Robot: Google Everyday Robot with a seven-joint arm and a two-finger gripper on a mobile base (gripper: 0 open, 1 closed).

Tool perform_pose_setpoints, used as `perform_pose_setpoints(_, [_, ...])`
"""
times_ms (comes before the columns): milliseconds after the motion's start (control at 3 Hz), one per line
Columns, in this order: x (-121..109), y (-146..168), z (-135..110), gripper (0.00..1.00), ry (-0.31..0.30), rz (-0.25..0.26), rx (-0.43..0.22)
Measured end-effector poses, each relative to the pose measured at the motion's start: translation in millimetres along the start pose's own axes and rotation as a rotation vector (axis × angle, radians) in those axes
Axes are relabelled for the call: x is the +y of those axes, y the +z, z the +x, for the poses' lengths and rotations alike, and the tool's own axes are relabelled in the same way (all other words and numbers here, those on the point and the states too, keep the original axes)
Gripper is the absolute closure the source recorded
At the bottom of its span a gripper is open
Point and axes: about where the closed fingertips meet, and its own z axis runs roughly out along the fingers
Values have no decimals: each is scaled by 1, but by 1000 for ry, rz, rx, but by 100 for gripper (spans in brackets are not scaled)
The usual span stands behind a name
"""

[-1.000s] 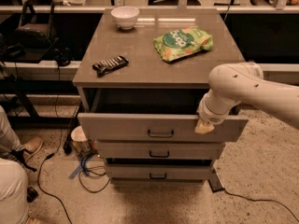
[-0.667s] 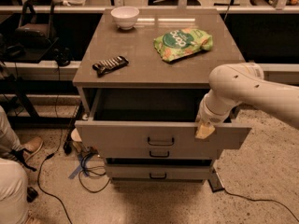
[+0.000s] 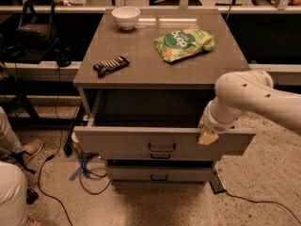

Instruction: Open top drawer

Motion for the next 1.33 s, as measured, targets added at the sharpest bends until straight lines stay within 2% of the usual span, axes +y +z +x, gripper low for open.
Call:
perform_pose_setpoints(333, [1,1,0,83,-1,-2,0])
perform_pose_setpoints(667, [1,2,0,59,-2,-4,1])
perform_pose_setpoints(1000, [2,3,-1,28,-3,-7,1])
perform_pose_setpoints(1333, [3,4,-1,5,-4,-9,2])
